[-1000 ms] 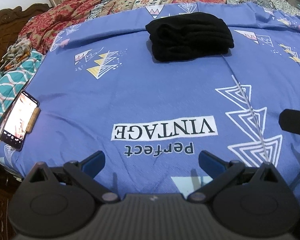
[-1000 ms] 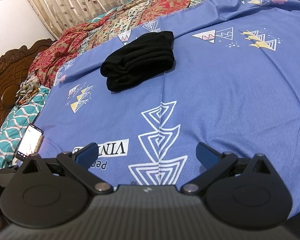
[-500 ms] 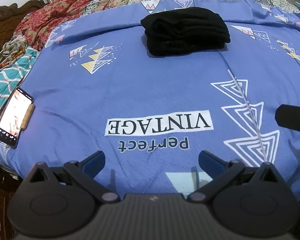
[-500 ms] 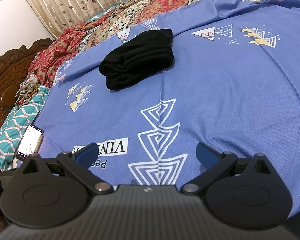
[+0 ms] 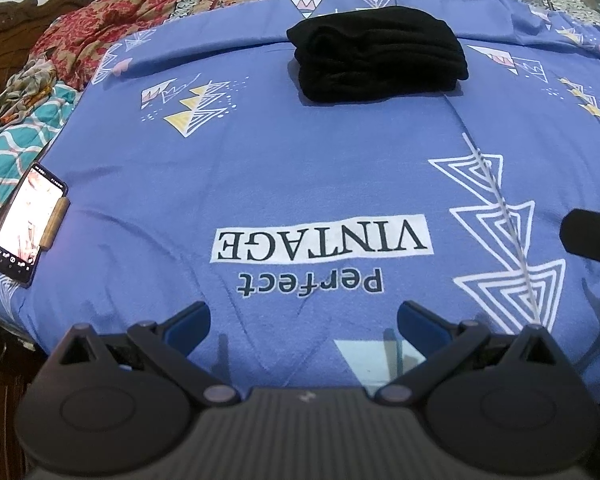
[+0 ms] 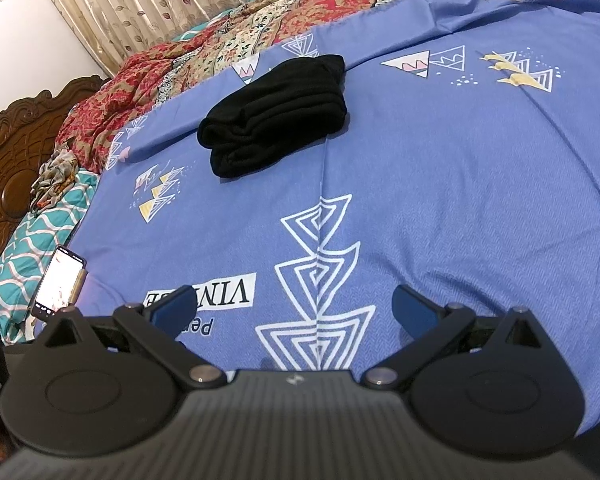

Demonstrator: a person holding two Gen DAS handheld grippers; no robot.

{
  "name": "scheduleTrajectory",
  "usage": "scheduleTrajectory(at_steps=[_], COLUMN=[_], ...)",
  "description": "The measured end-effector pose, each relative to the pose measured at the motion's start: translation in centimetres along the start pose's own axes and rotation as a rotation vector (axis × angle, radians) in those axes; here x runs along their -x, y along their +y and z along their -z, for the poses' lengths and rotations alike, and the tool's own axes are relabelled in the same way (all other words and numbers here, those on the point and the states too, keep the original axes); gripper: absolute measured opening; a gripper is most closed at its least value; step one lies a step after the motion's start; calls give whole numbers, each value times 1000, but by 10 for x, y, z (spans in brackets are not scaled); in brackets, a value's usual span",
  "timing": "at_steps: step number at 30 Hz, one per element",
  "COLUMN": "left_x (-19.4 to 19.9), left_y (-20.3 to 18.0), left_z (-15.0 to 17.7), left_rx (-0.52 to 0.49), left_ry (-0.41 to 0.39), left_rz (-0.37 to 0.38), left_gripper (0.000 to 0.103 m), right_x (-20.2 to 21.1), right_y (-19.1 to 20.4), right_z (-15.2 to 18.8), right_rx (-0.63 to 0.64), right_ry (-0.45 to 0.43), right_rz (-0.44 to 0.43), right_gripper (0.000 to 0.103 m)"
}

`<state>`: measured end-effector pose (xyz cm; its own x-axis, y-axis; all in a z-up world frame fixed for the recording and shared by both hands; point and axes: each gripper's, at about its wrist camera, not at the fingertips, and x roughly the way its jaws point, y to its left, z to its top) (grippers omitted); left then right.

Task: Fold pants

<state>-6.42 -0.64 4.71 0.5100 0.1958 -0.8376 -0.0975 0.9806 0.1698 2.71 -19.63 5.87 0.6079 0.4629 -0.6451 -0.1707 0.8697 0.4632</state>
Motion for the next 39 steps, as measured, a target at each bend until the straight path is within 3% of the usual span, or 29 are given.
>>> scheduleTrajectory(at_steps=[39], left_x=[-5], left_y=[7], left_z=[-2], left_rx=[41], left_ry=[25], left_rz=[20], left_gripper=[103], right_x=[1], right_y=[-1], right_z=[0], right_rx=[9], right_ry=[0], right_rz=[-1], right_gripper=[103])
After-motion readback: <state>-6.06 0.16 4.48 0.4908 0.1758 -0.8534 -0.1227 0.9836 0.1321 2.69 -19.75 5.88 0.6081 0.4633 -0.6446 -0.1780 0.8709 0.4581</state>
